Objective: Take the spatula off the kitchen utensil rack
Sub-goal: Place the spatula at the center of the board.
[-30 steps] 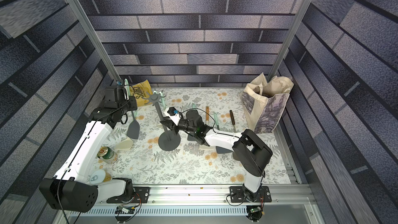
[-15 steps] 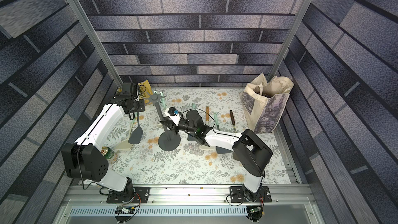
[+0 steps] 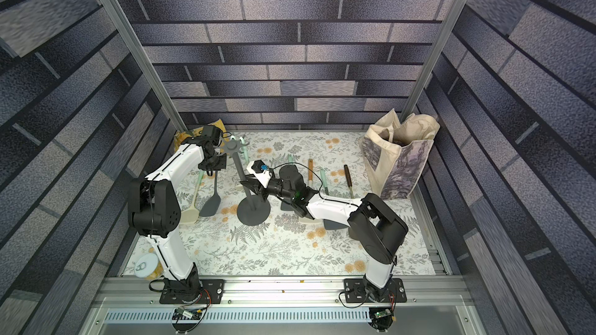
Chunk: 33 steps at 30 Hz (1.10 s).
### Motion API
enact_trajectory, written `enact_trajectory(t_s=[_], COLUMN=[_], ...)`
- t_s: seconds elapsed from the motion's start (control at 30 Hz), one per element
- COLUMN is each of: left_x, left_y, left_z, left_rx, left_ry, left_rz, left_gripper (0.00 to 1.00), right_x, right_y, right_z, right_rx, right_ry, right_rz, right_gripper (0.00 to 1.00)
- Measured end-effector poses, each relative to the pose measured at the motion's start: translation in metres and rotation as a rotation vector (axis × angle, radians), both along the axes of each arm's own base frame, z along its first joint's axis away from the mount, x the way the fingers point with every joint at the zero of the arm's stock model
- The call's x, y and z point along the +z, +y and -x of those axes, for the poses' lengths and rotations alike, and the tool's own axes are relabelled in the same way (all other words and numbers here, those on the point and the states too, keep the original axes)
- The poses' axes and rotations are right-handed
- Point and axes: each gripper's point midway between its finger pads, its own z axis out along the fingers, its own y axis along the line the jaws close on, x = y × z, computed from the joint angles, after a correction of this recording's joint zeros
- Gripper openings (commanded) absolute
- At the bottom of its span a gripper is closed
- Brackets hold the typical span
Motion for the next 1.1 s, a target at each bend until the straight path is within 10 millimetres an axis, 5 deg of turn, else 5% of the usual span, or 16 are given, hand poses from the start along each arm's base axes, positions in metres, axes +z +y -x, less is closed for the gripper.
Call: enact_trajectory(t_s=[0.33,0.77,0.9,1.1], left_x=[-0.051,-0.077,-0.085,-0.087], left_y=[-0.002,0.007,0.009,0.01], left_z=[0.004,0.006,0.008,0.01], left_rx=[-0.002,0.019,0.023,0.042], left_ry=[0.127,0.184,0.205,0.174], left_rz=[0.016,0.019,0.018,0.026], left_gripper=[0.0,0.06,0.13,0.42], right_x=[0.0,0.0,0.0,0.0], right_y=[0.0,0.0,0.0,0.001], right_z=[0.0,0.0,0.0,0.001], right_rx=[0.0,0.0,0.0,0.002], right_ry=[0.0,0.004,0.01,0.015], right_rz=[0.0,-0.001,-0.004,-0.005], right_gripper=[0.13,0.13,0.13,0.13])
